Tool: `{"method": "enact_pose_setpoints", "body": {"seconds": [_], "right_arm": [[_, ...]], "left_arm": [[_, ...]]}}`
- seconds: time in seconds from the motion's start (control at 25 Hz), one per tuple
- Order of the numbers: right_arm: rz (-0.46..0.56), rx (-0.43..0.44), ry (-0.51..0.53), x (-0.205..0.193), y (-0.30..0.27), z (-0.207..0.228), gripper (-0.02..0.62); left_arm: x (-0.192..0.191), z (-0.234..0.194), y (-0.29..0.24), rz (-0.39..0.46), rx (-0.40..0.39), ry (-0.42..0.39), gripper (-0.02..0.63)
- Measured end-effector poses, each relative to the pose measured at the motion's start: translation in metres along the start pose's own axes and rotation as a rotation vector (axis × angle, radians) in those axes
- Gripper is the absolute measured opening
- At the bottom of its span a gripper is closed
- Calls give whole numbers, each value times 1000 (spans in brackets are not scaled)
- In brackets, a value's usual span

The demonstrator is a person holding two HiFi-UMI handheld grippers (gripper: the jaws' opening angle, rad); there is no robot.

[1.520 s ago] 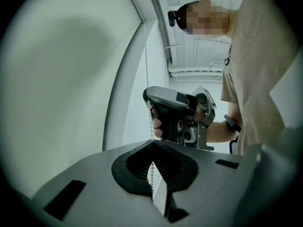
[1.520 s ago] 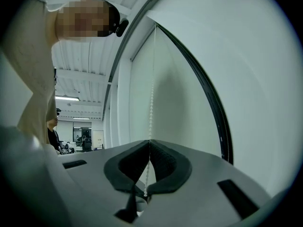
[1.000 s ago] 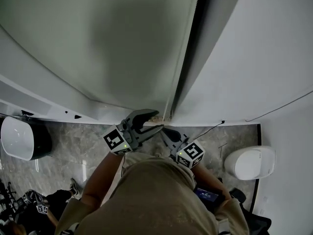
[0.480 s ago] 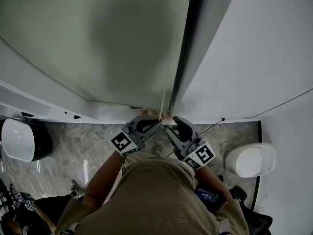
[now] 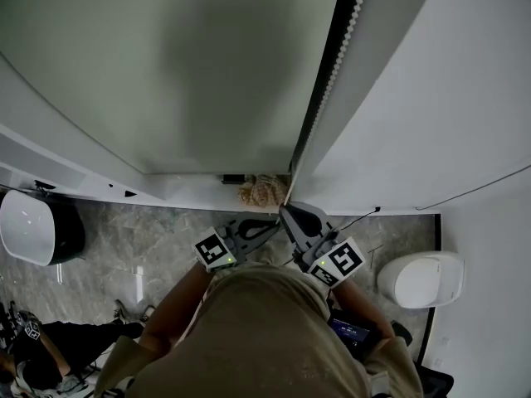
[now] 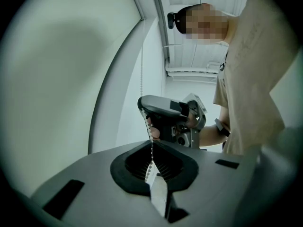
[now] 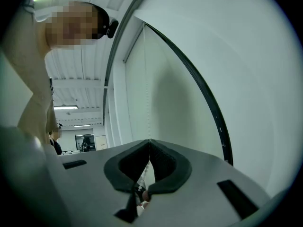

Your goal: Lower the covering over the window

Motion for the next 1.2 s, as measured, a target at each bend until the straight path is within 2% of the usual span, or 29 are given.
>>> {"method": "enact_pose_setpoints", "body": {"seconds": [0.04, 0.08, 0.12, 0.16, 0.24, 0.32, 0.4, 0.52, 0.6, 0.64, 0.68, 0.72, 0.8, 0.92, 1.08, 1.2], "right_arm": [[-2, -4, -4, -3, 0, 1, 12], [-19, -3, -11, -9, 1, 1, 12], [-55, -1, -24, -20, 2, 1, 12], [-103, 2, -47, -34, 4, 2, 12], [-185, 10, -102, -59, 9, 4, 12], [-206, 18, -124, -65, 13, 3, 12], [-203, 22, -122, -63, 12, 2, 12], [-208, 21, -102, -63, 16, 2, 12], [-174, 27, -42, -56, 23, 3, 14], [-114, 27, -10, -47, 28, 3, 72], [-41, 18, 13, -36, 32, 3, 164], [20, 4, 28, -23, 34, 4, 173], [65, -7, 57, -2, 28, 1, 172], [24, 17, 85, 7, 6, -8, 161], [-15, 40, 84, 4, -6, -11, 39], [-17, 35, 53, 4, -4, -7, 11]], "left_arm": [[4, -4, 5, 22, -18, 20, 21], [9, -10, 11, 59, -27, 47, 133], [19, -16, 14, 106, -25, 75, 204], [34, -21, 14, 155, -17, 95, 212], [69, -21, 2, 213, 0, 78, 212], [96, -16, -16, 196, 25, -3, 203], [107, -10, -27, 161, 52, -66, 29], [103, -6, -28, 175, 64, -71, 23], [92, -13, -23, 174, 93, -86, 21], [81, -18, -21, 165, 103, -90, 21], [68, -22, -19, 149, 108, -88, 21], [52, -24, -17, 124, 106, -79, 21], [24, -20, -13, 61, 92, -53, 21], [-4, -8, 1, 11, 71, -19, 21], [-1, 6, 2, 17, 54, 6, 21], [-1, 5, 3, 25, 31, 11, 22]]}}
Point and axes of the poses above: the fingertips, and each gripper's own axes: y backward along the fingers, z to its right, x out of its top, the point moved 8 cm from there along y, backward along the fingers, and after that the axes turned 14 degrees about x, right-handed, at the moved point
